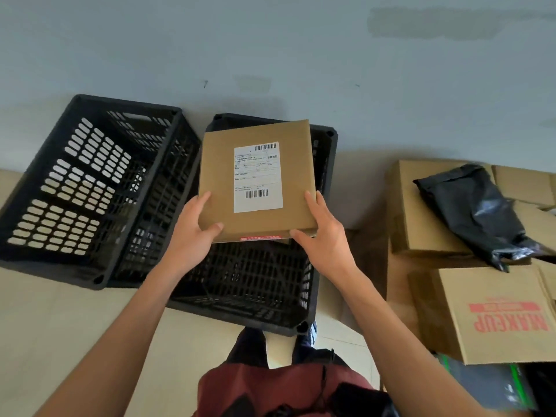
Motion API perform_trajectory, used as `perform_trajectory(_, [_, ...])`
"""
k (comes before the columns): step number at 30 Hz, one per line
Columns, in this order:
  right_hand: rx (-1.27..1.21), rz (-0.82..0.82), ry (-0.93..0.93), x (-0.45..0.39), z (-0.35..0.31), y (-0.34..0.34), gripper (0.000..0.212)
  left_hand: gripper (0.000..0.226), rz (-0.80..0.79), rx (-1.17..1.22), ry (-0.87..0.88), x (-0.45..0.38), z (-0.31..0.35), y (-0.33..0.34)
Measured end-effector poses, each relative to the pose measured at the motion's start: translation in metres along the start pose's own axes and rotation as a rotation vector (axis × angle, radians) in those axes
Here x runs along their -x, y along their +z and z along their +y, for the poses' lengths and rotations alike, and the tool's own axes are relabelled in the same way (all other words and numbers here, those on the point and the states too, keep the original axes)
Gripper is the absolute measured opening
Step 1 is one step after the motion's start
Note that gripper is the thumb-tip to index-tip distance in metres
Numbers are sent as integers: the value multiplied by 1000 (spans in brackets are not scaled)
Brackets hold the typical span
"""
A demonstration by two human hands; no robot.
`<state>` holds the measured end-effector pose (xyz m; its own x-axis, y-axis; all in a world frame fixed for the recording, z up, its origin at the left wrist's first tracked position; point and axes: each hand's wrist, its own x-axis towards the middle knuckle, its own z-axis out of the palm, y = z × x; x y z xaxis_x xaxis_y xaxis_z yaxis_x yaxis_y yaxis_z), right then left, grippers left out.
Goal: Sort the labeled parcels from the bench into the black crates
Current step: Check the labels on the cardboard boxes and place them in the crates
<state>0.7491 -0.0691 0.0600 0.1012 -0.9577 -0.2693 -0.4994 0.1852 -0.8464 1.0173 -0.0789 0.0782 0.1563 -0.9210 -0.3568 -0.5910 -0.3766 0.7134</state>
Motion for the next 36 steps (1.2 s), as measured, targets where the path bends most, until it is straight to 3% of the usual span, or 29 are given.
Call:
perform_trajectory(11, [-90, 118, 221, -27, -7, 55, 86, 60, -140, -95, 110, -78, -39, -8])
perform_trajectory(20, [-99, 163, 304, -52, -3, 77, 84, 51, -157, -152, 166, -103, -54, -1])
perform_trajectory(29, [-46, 165, 279, -64, 3, 88, 85, 57, -63, -614, 568, -104, -61, 8])
perform_trajectory(36, [5, 131, 277, -71, 3, 86, 84, 54, -40, -660, 585, -113, -59, 8])
